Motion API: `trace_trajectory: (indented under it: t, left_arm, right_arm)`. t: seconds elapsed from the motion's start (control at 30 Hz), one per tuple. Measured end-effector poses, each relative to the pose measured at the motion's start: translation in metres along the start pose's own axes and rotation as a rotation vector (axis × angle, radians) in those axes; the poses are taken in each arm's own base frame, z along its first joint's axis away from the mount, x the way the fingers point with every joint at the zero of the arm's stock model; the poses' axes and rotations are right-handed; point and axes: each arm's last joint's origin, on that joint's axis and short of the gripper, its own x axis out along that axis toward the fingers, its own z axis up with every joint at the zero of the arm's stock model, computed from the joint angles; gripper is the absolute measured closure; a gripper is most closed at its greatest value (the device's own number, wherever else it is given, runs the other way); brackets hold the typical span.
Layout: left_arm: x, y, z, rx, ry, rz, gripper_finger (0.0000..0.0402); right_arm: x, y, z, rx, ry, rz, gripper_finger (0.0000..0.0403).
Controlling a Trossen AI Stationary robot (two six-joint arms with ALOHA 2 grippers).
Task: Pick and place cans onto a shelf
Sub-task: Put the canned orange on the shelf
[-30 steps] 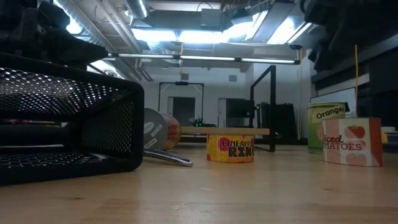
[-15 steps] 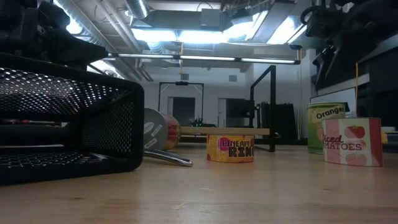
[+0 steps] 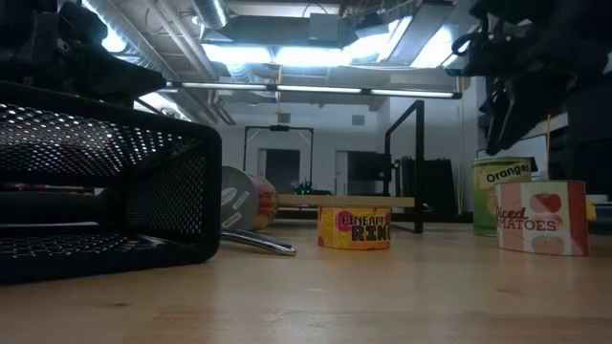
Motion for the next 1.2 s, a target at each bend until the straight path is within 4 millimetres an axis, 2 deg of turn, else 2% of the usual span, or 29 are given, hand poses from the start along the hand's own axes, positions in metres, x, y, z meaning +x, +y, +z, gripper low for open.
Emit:
trace_trajectory:
  t: [0.23,0.4,0.53,0.93,1.2]
  left_arm:
    - [0.0,0.0,0.0,0.0,0.0,0.0,0.0337]
    - [0.0,0.0,0.0,0.0,0.0,0.0,0.0337]
    - [0.0,0.0,0.0,0.0,0.001,0.0,0.0337]
    - [0.0,0.0,0.0,0.0,0.0,0.0,0.0337]
    - [0.0,0.0,0.0,0.0,0.0,0.0,0.0337]
  right_arm:
    - [0.014,0.002,0.004,-0.006,0.056,-0.025,0.0199]
    - [0.017,0.002,0.004,-0.004,0.067,-0.047,0.0208]
    - [0.017,0.001,0.004,0.015,0.066,-0.071,0.0242]
    - [0.017,0.0,0.003,0.017,0.073,-0.082,0.0388]
    - [0.017,0.0,0.003,0.063,0.073,-0.078,0.0397]
